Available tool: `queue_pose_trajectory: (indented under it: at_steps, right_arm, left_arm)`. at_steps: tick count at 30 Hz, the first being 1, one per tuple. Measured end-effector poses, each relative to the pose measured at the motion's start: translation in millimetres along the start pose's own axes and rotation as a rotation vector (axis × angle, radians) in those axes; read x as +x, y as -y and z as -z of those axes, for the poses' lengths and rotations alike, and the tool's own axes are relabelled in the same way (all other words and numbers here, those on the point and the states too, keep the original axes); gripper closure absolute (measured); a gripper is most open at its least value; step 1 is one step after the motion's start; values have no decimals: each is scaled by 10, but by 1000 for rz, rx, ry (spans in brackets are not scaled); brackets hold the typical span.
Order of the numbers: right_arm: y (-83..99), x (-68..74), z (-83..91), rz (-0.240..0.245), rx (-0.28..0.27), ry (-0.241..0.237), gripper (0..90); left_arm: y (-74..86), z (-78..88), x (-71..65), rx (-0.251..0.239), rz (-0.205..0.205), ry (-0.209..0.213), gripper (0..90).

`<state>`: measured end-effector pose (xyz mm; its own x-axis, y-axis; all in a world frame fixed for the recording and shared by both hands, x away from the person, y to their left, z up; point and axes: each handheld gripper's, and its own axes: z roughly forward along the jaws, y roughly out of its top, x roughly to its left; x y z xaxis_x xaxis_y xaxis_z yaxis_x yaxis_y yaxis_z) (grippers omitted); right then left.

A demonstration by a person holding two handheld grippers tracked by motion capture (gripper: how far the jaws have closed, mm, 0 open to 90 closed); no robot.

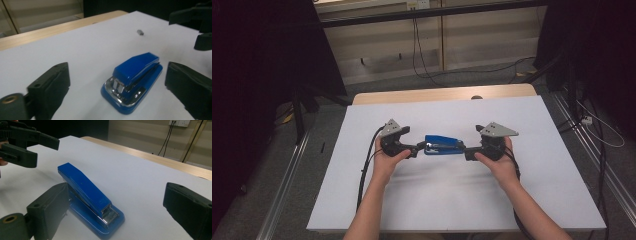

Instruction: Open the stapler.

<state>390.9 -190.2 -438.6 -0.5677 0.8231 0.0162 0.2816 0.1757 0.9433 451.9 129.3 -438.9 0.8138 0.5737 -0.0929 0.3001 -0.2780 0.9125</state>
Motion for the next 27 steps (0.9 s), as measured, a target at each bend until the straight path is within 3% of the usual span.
queue_pose_trajectory:
  at_steps: [4,6,8,12,15,16,18,20,21,22,23,24,26,27]
  right_arm:
    - [7,9,-14,4,9,-1,63]
    - [8,12,-18,4,11,-2,63]
    - [15,15,-38,2,18,-3,63]
    - [19,22,-50,-1,19,-1,64]
    - [15,56,-61,4,28,-4,84]
    - [13,73,-69,6,33,-16,138]
    - [10,119,-83,16,48,-92,423]
    - [13,184,-125,48,69,-115,577]
    - [21,239,-191,75,104,-156,730]
    - [21,239,-191,75,104,-156,730]
    - [24,261,-230,87,112,-159,802]
    - [15,300,-316,109,135,-191,888]
    - [9,311,-344,118,140,-194,900]
    - [-8,337,-428,140,171,-207,900]
  left_arm:
    - [30,-21,20,26,-12,4,246]
    - [51,-41,28,40,-11,12,258]
    - [71,-65,32,56,-23,17,349]
    - [107,-101,45,86,-17,28,415]
    - [108,-96,62,83,-4,13,442]
    - [107,-90,69,78,0,12,444]
    - [106,-78,81,74,12,7,439]
    - [105,-71,90,77,17,-1,424]
    - [104,-71,92,76,18,-1,425]
    - [105,-74,92,76,18,0,425]
    - [105,-80,88,77,19,0,424]
    - [107,-88,87,75,21,0,418]
    - [113,-98,84,82,20,4,419]
    - [115,-102,86,87,16,6,427]
